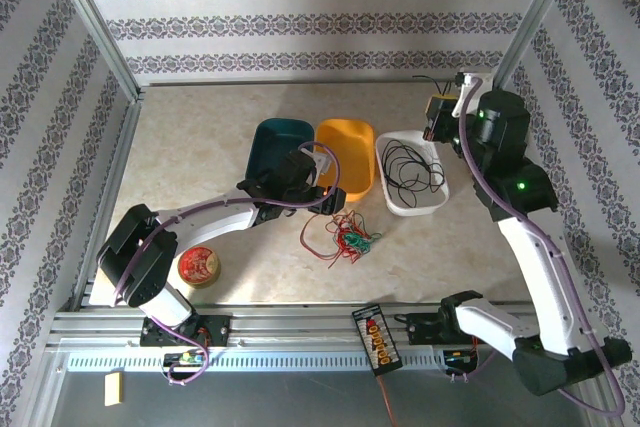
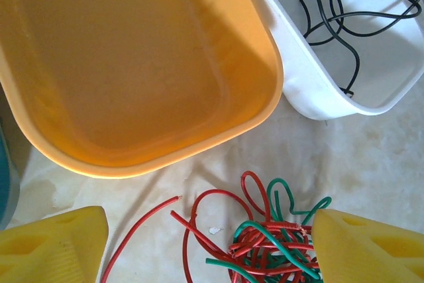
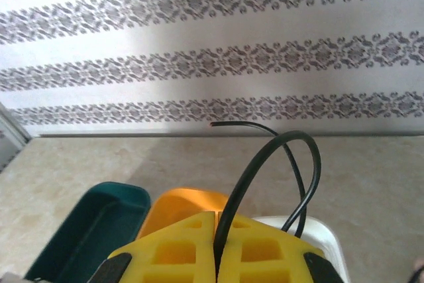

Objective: Untangle the cables

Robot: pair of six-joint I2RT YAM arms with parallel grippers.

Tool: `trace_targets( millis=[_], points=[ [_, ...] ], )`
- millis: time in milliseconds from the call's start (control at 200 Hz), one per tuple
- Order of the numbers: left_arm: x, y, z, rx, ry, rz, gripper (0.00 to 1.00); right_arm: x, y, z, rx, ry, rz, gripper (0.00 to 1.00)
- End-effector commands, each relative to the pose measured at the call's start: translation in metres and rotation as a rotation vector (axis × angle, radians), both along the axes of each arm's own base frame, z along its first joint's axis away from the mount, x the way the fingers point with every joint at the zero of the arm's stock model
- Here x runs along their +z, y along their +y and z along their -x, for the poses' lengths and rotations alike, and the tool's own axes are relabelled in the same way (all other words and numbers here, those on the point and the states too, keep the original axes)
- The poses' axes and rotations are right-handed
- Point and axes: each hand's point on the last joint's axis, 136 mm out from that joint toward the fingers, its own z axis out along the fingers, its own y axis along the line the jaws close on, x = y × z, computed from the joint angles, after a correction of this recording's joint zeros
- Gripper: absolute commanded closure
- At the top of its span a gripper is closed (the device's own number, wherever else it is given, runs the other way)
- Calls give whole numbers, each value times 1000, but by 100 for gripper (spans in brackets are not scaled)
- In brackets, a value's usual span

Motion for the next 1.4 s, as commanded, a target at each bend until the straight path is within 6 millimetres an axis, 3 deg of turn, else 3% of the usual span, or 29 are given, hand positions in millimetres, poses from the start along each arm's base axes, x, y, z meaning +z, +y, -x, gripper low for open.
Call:
trace_targets(
  millis=[0, 120, 325, 525, 855, 1090, 1170, 1260, 1349, 1399],
  points=[
    [8, -4, 0, -7, -18, -21, 19, -39, -6, -24, -15, 88, 33, 100],
    [9, -1, 1, -2, -17, -29, 19, -64, -12, -39, -25, 143, 6, 100],
    [9, 1, 1, 8, -20, -38, 19, -94, -18, -47, -35, 206, 5, 100],
    [9, -2, -1, 5, -20, -35, 19, -159, -24, -57, -65, 333, 4, 100],
    [5, 3, -2, 28, -19, -56, 19, -260, -13, -72, -55, 580, -55, 100],
    [5, 8, -2, 56, -27, -63, 19, -318, -17, -64, -121, 749, -75, 100],
    [4, 9, -4, 63, -31, -67, 19, -330, -22, -56, -160, 781, -77, 100],
    [5, 9, -7, 67, -36, -76, 19, -330, -27, -51, -193, 782, -77, 100],
    [8, 7, -9, 62, -45, -78, 18, -315, -27, -50, -193, 740, -91, 91],
    [8, 7, -10, 59, -47, -86, 18, -302, -25, -51, -176, 703, -99, 77]
  ],
)
